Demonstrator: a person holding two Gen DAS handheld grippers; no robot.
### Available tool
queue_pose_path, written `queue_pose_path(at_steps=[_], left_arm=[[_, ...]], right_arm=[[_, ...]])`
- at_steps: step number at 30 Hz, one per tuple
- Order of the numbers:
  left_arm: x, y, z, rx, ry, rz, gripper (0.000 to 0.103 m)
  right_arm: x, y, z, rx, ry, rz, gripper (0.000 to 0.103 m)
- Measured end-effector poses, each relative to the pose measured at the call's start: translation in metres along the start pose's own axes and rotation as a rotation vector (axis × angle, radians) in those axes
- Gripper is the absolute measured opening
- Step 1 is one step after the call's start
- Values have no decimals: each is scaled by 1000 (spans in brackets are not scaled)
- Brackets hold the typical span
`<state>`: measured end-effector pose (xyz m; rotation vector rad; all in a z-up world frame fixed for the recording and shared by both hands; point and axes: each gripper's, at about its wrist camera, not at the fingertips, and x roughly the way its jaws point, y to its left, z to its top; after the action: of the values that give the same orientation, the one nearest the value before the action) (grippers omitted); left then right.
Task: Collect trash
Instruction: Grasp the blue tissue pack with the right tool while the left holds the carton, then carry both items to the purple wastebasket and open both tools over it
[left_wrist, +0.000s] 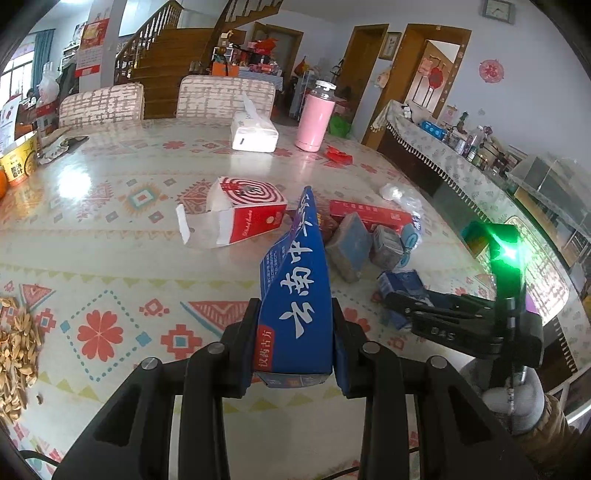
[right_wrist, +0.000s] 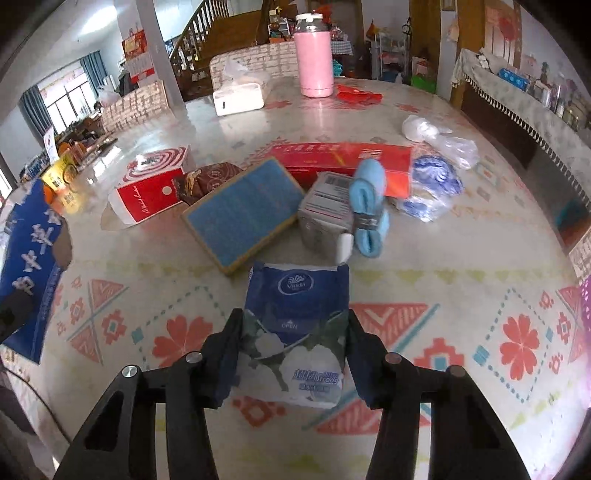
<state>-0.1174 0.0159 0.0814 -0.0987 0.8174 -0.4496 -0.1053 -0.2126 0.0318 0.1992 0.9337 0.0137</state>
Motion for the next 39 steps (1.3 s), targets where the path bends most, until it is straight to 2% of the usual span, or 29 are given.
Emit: queue_pose_path(at_steps=[9, 19, 30, 39], left_arm=[[4, -48, 2, 75, 10, -32, 33], [21, -128, 6, 194, 46, -110, 33], [59, -250, 19, 374, 93, -250, 33], [98, -360, 29, 459, 152, -401, 33]], right_arm=[[-45, -39, -15, 48, -91, 34, 56], [-94, -122, -34, 181, -176, 8, 56], [-160, -234, -66, 324, -276, -145, 56], [-204, -328, -97, 466, -318, -277, 56]])
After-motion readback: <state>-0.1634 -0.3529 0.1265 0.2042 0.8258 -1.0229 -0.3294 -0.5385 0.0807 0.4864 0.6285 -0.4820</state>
